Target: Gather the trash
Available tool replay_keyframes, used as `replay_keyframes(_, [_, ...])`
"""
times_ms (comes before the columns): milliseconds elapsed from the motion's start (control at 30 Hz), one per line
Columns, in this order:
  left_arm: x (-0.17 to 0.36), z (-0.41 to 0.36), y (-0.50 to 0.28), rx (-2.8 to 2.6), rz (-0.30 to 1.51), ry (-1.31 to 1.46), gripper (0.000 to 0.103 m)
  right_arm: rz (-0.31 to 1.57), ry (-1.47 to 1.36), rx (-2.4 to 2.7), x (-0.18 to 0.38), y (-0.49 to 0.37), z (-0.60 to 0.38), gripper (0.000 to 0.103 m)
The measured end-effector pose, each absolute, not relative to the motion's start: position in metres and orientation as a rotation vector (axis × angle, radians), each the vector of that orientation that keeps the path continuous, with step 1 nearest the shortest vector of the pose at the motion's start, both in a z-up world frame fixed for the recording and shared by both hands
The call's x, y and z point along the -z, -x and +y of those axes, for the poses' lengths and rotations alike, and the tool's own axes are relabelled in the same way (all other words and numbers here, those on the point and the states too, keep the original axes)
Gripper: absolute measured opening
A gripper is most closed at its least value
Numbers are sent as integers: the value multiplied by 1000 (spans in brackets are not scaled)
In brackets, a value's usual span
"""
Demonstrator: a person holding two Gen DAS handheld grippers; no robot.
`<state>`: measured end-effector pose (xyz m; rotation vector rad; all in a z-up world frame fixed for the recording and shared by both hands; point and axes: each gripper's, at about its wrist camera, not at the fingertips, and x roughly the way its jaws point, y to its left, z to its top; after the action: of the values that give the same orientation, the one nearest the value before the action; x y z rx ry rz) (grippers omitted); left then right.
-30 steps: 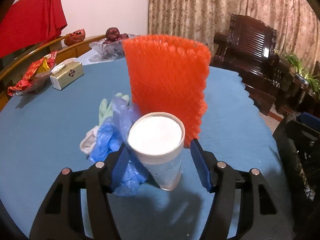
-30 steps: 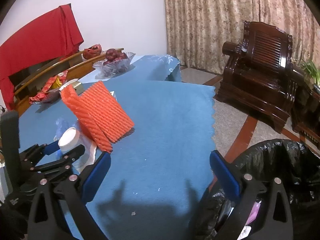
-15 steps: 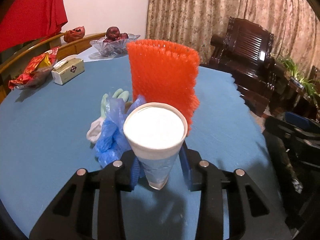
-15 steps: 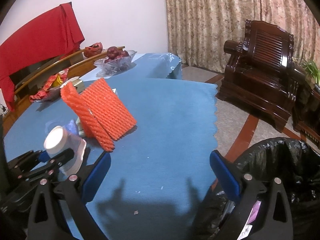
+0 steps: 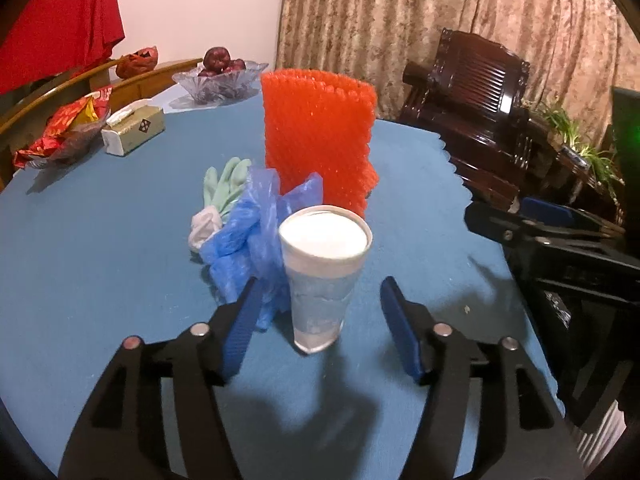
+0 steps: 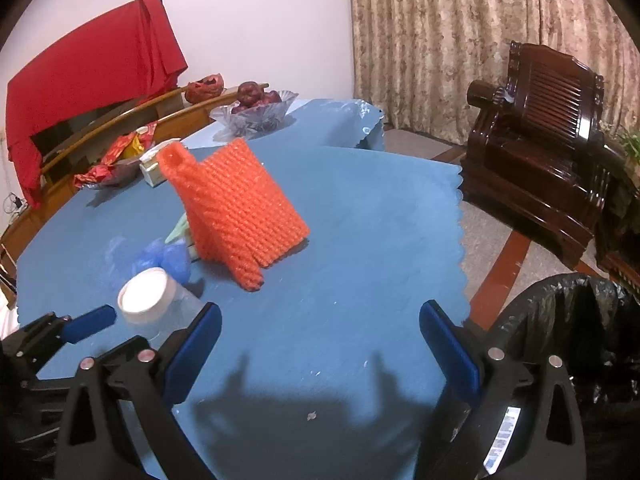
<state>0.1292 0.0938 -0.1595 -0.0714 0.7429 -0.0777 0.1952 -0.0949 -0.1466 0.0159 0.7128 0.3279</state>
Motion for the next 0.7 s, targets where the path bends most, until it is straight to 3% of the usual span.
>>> replay_keyframes(267, [152,120,-103,49,702,79,69,725,-17,-359,151,-179,-80,97])
replay_keyframes(700, [162,188,-110,-124,716,88,69,698,-42,-423,154,-157,-21,92])
